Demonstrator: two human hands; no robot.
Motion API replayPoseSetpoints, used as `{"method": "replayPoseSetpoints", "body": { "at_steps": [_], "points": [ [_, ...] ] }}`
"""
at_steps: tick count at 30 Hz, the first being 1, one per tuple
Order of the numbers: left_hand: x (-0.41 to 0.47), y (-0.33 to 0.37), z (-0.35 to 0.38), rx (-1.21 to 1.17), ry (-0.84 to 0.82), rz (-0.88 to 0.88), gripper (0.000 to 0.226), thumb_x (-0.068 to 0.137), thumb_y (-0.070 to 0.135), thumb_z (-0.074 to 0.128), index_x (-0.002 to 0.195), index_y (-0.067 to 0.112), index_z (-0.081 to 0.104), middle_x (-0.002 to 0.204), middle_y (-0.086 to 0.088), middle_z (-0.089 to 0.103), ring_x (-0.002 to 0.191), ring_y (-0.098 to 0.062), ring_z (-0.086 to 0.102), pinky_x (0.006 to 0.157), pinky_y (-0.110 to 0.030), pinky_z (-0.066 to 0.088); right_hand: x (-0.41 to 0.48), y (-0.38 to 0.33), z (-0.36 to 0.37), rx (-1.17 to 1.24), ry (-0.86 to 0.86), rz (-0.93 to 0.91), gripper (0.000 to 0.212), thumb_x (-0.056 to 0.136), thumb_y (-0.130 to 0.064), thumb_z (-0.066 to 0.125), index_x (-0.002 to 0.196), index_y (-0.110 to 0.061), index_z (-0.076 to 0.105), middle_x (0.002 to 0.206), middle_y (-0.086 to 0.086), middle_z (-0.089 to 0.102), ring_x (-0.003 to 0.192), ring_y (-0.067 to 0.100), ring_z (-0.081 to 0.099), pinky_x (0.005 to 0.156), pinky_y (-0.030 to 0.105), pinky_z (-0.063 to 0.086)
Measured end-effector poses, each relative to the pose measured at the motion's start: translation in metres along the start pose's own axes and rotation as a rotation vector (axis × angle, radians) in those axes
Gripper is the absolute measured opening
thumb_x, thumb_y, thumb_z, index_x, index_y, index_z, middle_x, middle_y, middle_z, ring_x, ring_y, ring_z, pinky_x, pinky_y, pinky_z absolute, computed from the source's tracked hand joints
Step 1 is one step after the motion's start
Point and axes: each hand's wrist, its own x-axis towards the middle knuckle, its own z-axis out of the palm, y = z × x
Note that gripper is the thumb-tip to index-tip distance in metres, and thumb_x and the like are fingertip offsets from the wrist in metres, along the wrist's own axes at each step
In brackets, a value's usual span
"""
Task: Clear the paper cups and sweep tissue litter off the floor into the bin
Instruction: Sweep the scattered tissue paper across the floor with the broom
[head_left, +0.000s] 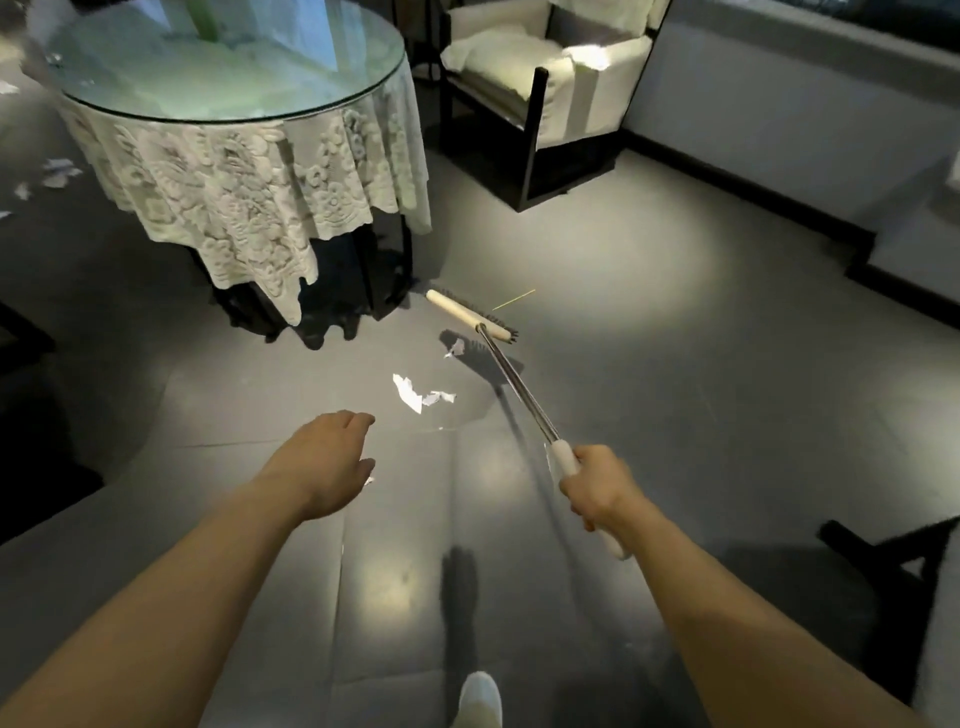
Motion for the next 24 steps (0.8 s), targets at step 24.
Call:
{"method": "replayPoseSetpoints", "body": {
  "at_steps": [24],
  "points": [
    [0.433,-0.022,-0.141,-0.050,-0.076,0.027,0.057,0.098,0.032,0.043,0.148,0.013,0.021,0.152,-0.005,0.029,0.138,-0.023,0.029,0.113,-0.029,0.024,0.405,-0.176,-0.122,-0.042,0.112,0.101,0.019,0.088,-0.002,0.043,0.101,0.002,0.057,0.084,0.018,0.058,0.048,0.020,0.048,0.031,0.018,0.034]
  ]
}}
